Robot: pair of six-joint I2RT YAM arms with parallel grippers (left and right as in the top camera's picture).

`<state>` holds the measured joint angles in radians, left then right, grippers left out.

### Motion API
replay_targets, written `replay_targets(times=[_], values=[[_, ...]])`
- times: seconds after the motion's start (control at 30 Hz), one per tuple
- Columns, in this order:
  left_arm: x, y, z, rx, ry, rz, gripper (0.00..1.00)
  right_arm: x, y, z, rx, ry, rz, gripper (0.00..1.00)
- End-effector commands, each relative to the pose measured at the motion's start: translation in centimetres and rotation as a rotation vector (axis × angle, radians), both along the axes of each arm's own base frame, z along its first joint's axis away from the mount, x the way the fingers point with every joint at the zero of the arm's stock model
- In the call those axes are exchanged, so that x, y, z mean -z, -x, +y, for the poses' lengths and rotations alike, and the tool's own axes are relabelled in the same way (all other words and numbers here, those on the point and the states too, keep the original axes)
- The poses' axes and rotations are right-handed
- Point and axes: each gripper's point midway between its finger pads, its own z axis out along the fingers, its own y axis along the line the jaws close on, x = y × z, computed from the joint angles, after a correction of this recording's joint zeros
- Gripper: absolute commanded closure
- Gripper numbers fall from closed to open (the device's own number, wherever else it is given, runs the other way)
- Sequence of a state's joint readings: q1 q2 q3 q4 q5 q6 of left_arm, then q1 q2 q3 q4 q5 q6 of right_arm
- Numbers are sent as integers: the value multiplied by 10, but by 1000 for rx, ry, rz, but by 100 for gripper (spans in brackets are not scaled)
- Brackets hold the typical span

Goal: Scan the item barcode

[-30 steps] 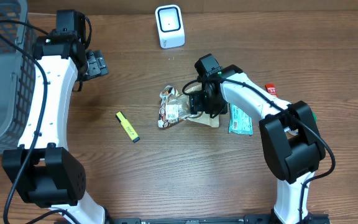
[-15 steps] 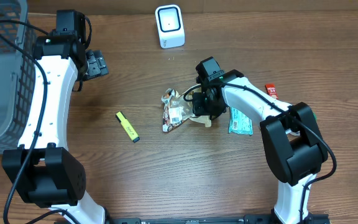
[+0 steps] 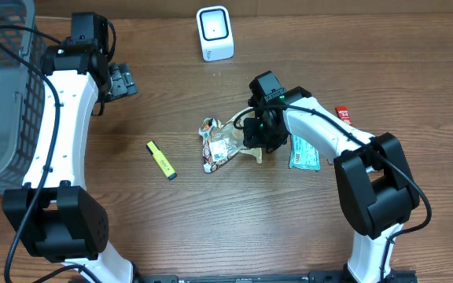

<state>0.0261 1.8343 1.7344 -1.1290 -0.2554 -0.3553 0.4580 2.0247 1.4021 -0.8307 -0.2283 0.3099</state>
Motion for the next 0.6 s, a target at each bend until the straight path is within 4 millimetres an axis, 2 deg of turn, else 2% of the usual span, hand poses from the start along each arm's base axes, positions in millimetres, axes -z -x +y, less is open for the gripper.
replay_targets(times=[0.0, 0.07, 0.13, 0.27, 0.3, 0.37, 0.43, 0.57], values=[[-5, -2, -2, 22, -15, -10, 0, -14, -2, 2, -11, -24, -35, 56], [-5, -2, -2, 22, -15, -10, 0, -15, -5, 3, -11, -30, -48, 47], [-5, -2, -2, 22, -15, -10, 0, -16, -7, 4, -11, -34, -53, 44], [-5, -2, -2, 22, -15, -10, 0, -28, -13, 7, -11, -41, -68, 22], [-5, -2, -2, 22, -15, -10, 0, -34, -15, 8, -10, -42, -71, 14], [-5, -2, -2, 22, -15, -10, 0, -38, -17, 8, -10, -43, -73, 9], [-5, -2, -2, 22, -15, -10, 0, -40, -21, 5, -1, -38, -83, 1], [-5, -2, -2, 22, -15, -10, 0, -36, -25, -4, 12, 17, -100, 0]])
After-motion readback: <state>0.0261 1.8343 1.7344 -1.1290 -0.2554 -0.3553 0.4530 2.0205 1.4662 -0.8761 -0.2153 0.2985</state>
